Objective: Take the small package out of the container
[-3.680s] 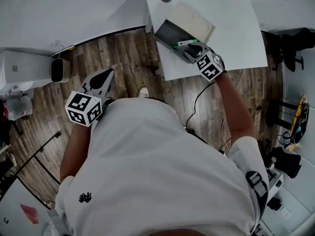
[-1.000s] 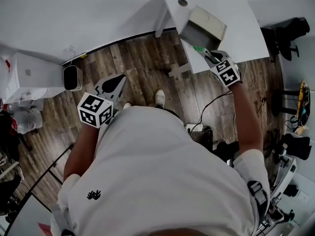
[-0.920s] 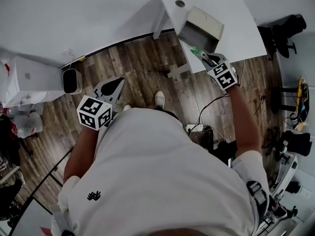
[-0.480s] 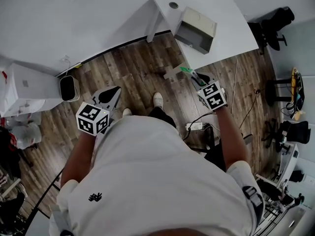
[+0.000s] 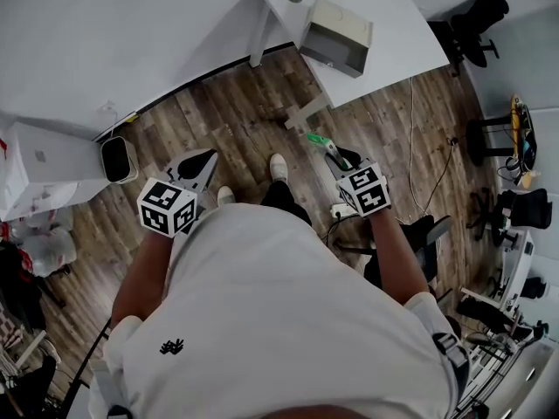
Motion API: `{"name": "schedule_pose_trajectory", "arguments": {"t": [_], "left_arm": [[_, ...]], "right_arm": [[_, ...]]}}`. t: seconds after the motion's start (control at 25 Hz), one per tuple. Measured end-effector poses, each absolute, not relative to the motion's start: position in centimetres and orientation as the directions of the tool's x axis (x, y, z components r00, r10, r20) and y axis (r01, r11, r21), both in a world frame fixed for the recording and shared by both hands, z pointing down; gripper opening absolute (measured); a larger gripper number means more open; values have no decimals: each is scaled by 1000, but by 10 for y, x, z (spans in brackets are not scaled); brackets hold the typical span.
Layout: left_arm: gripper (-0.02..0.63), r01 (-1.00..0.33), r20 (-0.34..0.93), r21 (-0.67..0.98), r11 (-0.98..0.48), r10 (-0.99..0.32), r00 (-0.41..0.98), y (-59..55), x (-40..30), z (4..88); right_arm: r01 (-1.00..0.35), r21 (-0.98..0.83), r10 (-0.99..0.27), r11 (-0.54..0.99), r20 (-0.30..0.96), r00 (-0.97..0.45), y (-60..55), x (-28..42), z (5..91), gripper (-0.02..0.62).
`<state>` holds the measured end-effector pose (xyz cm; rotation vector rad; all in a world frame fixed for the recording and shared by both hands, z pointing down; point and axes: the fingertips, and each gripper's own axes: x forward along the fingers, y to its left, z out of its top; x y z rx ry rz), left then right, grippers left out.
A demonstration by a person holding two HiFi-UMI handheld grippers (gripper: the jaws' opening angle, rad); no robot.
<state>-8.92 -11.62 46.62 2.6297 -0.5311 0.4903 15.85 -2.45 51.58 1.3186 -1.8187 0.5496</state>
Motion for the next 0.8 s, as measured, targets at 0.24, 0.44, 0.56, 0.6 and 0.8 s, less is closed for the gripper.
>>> {"name": "schedule_pose_trajectory", "arguments": {"t": [0.24,0.44,0.56,0.6,0.8], "left_arm": [[6,-405,413,326,-854,-257,874,-111,-83,467],[6,-396,416,330,-857,-245,876,-108,-81,469],[6,-396,416,331,-857,-244,876,-107,-81,469],[6,-396,415,331,-856,-245,876,-107,-81,469],[7,-400,415,332,-854,-248,875,-109,-83,467]], "right_arm": [[-941,85,-575,328,808,-127,-7,148,513,97],[-943,78,-570,324,811,-129,2,146,513,97],[-944,77,-568,322,813,-128,5,145,512,97],[-944,77,-568,322,813,-127,5,146,511,97],[-947,78,-570,311,813,-120,4,152,506,97]]}}
